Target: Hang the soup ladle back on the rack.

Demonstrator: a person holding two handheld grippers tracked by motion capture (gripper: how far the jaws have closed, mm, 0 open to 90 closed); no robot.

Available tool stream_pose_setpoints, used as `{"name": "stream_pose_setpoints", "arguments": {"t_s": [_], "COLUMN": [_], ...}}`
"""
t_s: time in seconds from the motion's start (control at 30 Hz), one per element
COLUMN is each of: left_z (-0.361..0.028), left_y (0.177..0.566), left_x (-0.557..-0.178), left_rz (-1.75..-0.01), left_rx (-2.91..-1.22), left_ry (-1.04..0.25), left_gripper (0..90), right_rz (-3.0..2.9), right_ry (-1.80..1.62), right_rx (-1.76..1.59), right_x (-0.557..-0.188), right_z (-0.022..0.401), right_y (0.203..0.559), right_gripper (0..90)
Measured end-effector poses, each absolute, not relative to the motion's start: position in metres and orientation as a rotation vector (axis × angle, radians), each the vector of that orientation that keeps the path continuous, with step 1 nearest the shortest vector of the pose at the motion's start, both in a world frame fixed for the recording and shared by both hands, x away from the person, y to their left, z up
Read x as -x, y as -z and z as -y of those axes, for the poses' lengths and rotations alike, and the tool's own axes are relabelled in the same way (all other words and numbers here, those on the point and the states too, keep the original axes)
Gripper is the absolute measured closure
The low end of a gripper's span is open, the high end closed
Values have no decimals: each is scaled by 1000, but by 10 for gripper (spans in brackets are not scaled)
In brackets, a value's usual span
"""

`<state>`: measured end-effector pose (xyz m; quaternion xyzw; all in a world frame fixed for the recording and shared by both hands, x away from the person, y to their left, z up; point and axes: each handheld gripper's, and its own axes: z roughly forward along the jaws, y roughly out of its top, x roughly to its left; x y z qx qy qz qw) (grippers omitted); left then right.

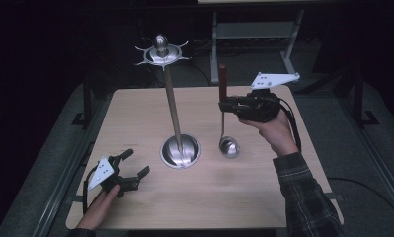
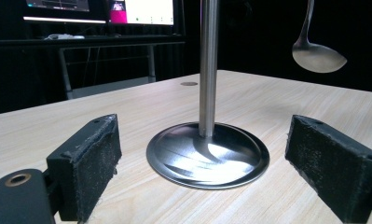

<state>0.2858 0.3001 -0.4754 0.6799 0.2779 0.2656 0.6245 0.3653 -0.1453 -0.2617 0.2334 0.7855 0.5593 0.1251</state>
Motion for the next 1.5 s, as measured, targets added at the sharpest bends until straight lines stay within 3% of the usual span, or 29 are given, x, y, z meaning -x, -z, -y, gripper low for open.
{"name": "stream_pose_setpoints", "arguments": {"t_s": [0.83, 1.5], "left_z": [-300, -300], "left_y": [475, 475], "left_x": [-286, -286], "left_rz": [-634, -632], "left_rx": [-1564, -1567], "left_ry": [-610, -608], "left_gripper": [97, 97], "right_rz": [-2336, -2383], "right_ry": [-1675, -1680], "right_rx": [-556, -541], "right_x": [-377, -390], "right_z": [110, 92], "right_y": [228, 226], "right_gripper": [737, 736]}}
